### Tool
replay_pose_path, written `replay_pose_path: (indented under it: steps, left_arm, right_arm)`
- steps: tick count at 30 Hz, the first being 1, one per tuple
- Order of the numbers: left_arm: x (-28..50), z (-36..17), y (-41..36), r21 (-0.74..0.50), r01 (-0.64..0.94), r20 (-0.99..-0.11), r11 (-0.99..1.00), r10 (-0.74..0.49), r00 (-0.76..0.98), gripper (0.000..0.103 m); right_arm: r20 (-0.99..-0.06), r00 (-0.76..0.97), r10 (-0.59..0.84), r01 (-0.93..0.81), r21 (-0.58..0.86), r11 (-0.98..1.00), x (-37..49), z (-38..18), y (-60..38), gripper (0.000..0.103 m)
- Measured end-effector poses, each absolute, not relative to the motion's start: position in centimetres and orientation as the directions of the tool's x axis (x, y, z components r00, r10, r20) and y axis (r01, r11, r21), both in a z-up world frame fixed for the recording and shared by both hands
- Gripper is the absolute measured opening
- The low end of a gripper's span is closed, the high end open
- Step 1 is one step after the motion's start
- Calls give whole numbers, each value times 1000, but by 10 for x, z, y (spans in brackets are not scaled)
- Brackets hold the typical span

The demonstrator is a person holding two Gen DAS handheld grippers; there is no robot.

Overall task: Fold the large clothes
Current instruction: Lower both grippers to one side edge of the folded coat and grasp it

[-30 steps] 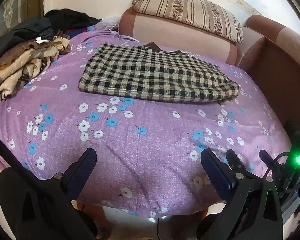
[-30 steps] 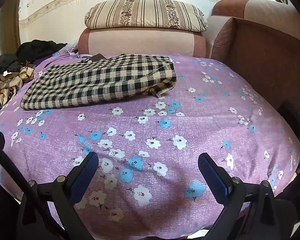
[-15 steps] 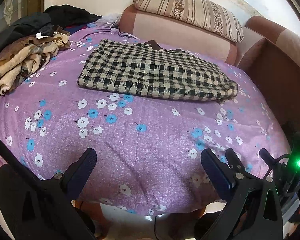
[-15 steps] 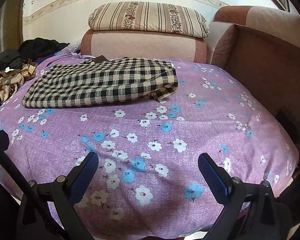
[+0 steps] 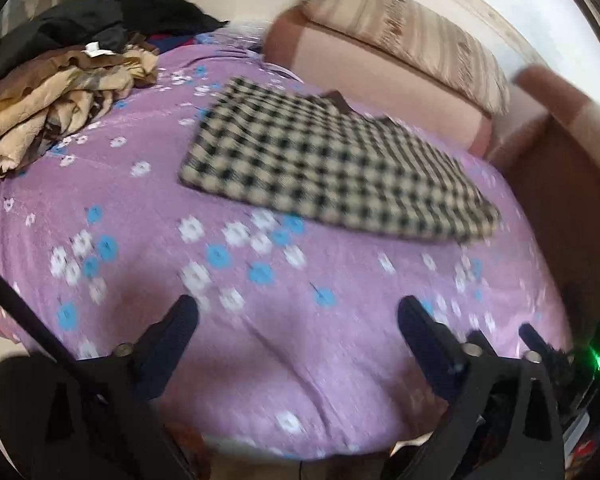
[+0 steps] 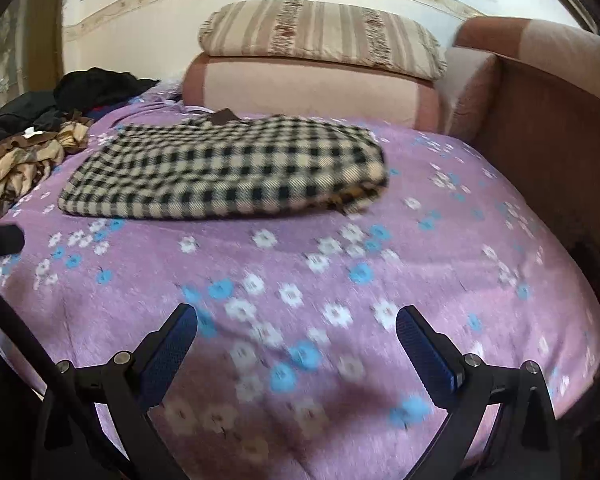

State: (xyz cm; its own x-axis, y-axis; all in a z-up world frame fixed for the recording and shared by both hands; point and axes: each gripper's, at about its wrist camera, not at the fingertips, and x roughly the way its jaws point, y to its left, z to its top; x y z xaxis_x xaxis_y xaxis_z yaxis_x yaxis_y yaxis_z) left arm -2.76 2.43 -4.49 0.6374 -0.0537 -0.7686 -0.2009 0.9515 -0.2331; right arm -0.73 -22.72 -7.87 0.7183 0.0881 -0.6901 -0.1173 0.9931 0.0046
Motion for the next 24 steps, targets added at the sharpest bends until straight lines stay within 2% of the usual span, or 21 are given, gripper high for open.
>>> replay_pose_path:
  steps: [4,8,13,19,24]
  left_arm:
    - [11,-37,67,-195,-222,-771,956,-9,637,88]
    - [67,-45,115,-194,-248,-789,949,-1,615,88]
    - [134,-66,166,-278,-254,-804,927,-80,589,88]
    - [186,-85,196,-474,-198,-759,858,-284,585,88]
    - [222,-98,201,-534,-148,-735,833,-370,568,88]
  right_arm:
    - [-689,711,139,-166,28,986,20,-70,-217,102]
    - [-683,702,201,-278,-3,961,40,-64,-180,102]
    - [-666,693,278,-440,-84,894,54,-66,-107,102]
    - [-667,671,325,-585,-207,784,67,-84,-13,99]
    - [-683,665,302,-639,-310,704,85,-107,46,88]
